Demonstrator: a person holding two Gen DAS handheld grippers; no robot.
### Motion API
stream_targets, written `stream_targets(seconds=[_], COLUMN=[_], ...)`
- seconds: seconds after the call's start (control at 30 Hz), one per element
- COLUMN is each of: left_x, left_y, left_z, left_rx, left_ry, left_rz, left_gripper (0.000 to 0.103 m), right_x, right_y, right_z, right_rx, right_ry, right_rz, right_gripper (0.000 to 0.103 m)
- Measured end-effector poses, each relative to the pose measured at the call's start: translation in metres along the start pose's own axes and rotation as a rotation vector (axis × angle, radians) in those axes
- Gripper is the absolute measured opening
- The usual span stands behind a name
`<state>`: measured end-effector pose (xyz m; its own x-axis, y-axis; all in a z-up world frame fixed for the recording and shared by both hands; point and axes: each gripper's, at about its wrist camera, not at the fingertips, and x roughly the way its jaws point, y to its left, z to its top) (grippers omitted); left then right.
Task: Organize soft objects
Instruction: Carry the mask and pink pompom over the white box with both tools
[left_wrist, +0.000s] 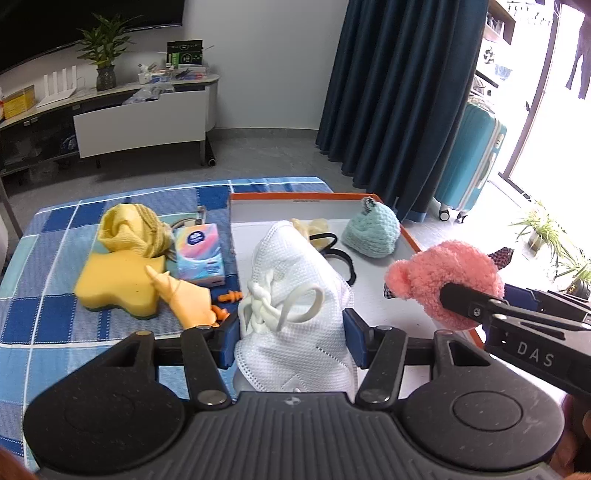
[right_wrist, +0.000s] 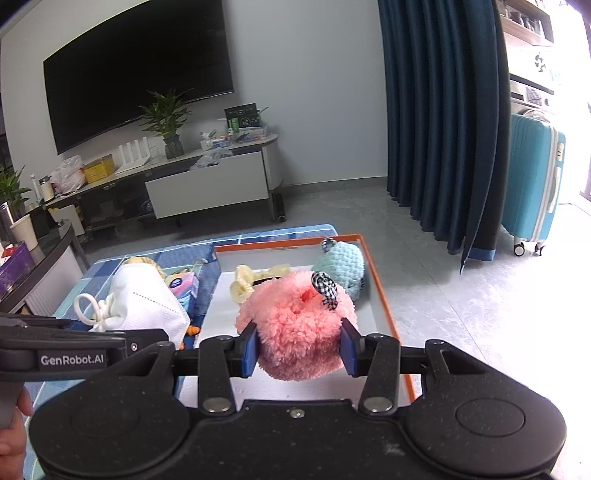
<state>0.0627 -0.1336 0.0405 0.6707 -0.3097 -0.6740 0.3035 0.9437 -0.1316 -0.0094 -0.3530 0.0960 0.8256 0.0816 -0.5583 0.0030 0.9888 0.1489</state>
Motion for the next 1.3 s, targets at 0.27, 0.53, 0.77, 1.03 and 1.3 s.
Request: stream_targets(seconds=[0.27,0.53,0.77,1.03,1.3], left_x=[0.011,0.018,0.021,0.023,0.027], left_y=[-0.015,-0.021,-0.025,-0.030,-0.037], left_z=[0.002,0.002,0.004,0.004,0.003], left_rx=[0.027,0.032,0.030,0.032,0.039], left_ry=[0.017,0.030,0.031,0.030,0.034], left_rz=[-0.017,-0.012,0.011,0.022,0.011], left_gripper=[0.057,0.057,0.057,0.057,0.057], right_x=[0.006,0.011,0.012,0.014,0.017], right_y=[-0.013,-0.017,-0.017,-0.018,-0.017], right_z=[0.003,0.005,0.005,0.004,0.005], right_rx=[0.020,0.021,0.020,0.020,0.012], right_ry=[-0.003,-0.001,0.000,-0.002,0.000], right_rz=[-0.017,-0.024,-0.025,-0.023,-0.025], right_gripper=[0.053,0.053,0.053,0.053,0.054])
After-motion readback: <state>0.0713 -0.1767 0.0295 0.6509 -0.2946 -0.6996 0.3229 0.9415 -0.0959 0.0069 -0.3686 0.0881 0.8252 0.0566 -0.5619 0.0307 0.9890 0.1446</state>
